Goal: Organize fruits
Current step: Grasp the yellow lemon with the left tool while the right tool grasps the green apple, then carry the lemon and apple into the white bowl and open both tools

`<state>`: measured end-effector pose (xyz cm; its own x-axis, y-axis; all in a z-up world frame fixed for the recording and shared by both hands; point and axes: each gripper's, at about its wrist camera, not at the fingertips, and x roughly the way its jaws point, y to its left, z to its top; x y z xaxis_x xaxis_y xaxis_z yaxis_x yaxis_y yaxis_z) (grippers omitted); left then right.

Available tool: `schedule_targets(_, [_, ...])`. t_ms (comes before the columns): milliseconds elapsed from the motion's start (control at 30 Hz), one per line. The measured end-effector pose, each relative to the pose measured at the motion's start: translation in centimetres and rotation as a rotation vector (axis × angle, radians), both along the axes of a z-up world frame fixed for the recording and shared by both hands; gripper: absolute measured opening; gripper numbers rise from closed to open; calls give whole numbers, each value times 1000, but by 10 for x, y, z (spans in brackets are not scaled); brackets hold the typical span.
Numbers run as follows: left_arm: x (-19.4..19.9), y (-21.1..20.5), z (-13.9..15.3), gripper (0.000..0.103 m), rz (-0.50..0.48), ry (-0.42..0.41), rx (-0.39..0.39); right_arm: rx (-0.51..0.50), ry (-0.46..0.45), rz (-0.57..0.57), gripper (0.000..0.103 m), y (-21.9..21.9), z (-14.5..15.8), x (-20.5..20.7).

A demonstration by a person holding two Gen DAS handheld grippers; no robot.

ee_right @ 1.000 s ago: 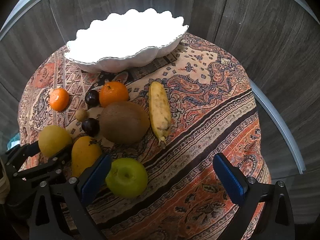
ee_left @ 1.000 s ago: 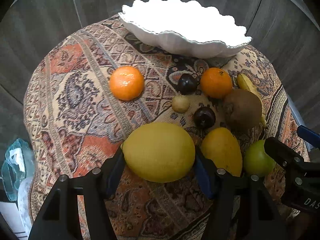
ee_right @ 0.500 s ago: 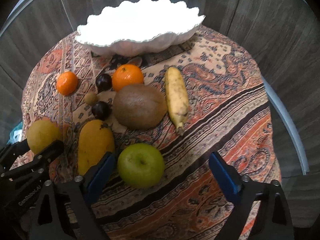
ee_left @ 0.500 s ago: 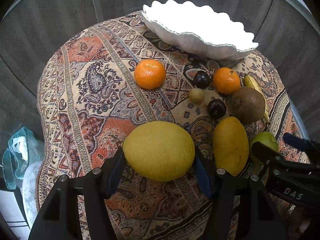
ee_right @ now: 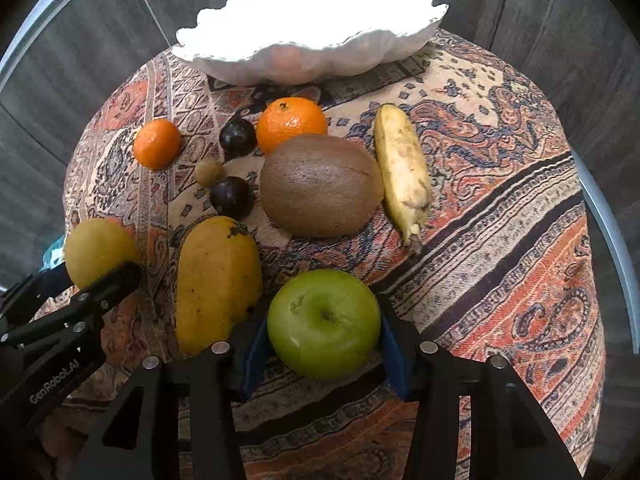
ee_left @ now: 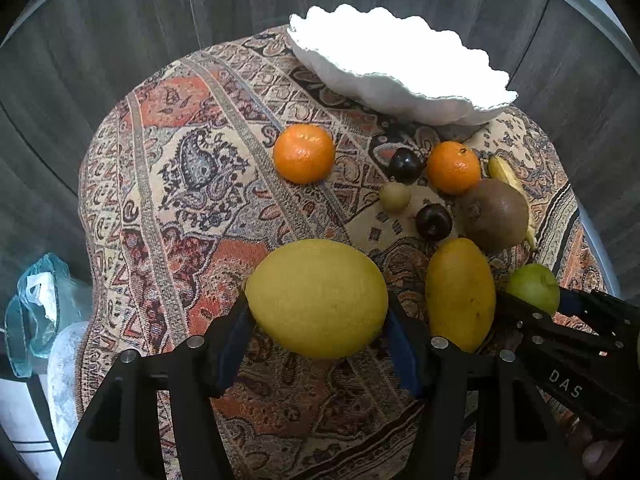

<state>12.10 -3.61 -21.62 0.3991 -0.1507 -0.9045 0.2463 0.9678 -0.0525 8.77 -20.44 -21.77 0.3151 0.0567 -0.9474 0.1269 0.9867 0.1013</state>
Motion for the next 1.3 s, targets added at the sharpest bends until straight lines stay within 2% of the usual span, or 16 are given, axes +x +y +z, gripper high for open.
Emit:
schedule_targets(767, [-14, -2, 64, 61, -2, -127, 2, 13, -174, -2, 49, -6, 68, -4])
schedule_targets(1300, [16, -23, 103, 61, -31, -214, -14, 2, -271, -16, 49, -28, 101, 21])
